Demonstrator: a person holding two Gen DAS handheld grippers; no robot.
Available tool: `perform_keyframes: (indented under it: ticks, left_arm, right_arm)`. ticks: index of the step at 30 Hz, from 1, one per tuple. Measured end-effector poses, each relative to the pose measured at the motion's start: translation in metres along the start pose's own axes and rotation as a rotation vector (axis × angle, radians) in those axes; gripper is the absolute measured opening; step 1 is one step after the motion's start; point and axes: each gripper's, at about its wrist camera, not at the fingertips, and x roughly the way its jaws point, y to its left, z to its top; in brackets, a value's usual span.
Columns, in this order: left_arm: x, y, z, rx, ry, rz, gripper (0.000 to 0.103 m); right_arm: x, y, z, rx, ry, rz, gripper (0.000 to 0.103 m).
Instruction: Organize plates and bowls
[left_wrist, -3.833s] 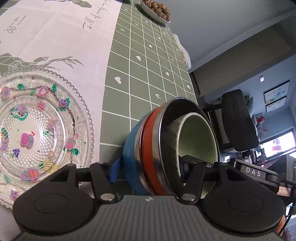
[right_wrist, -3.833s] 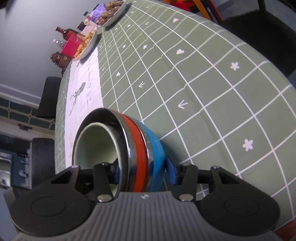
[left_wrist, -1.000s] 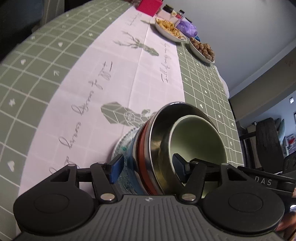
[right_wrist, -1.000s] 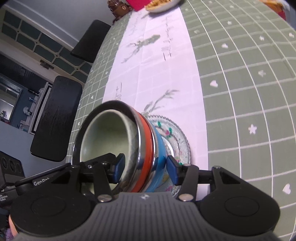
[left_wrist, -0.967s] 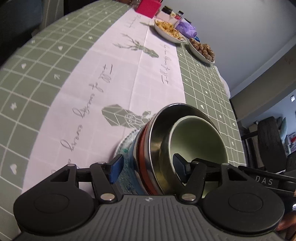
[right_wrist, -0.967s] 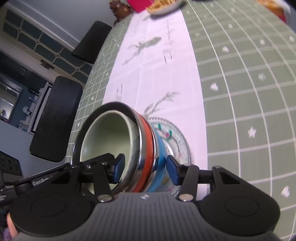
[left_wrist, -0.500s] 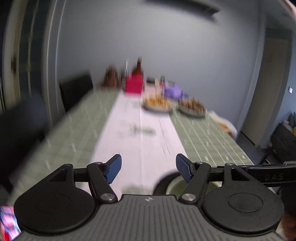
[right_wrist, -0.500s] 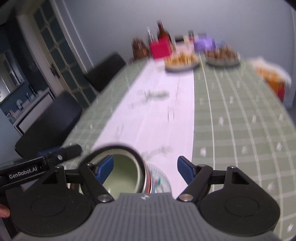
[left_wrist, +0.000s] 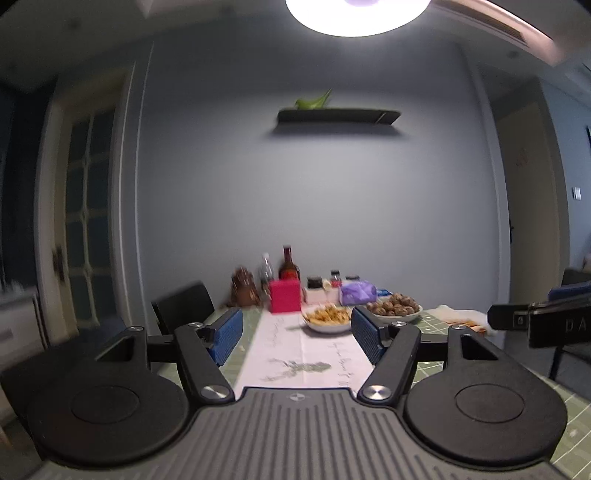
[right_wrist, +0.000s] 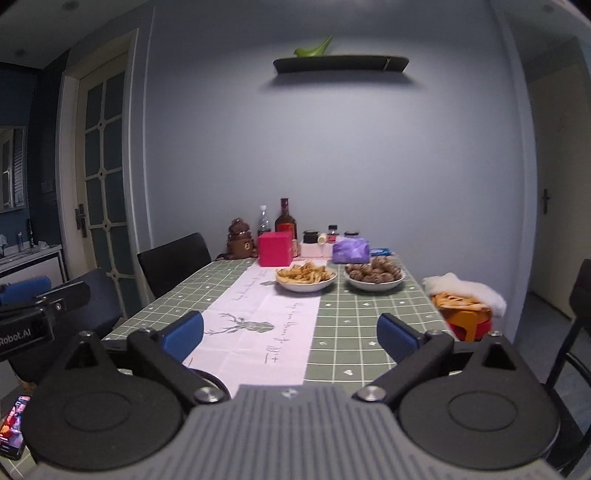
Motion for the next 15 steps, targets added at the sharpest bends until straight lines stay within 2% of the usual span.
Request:
perform_keyframes:
  ticks: [2,4,11,15]
  left_arm:
    - [-0.014,-0.010,-0.006,0.047,-0.035,0.000,0.086]
    - [-0.023,-0.016,-0.015,0.038,-0.019,0.001,0.093]
    - [-0.032,-0.026,-0.037,-0.041,0.226,-0.027,0.094]
    - [-0.039,-0.032,-0.046,-0.023,0.286,-0.007,0.094]
  right_arm:
    - [-0.019,0.000,-0.011,-0.002,-0.028,-0.009,0.098]
    - [-0.035,0.001,-0.025,-0.007,-0.029,-0.020,0.098]
    - [-0.061,-0.003,-0.061,0.011,0.028,-0.072,0.099]
    - [-0.070,-0.008,-0.072,0.065,0.070,-0.090,0.099]
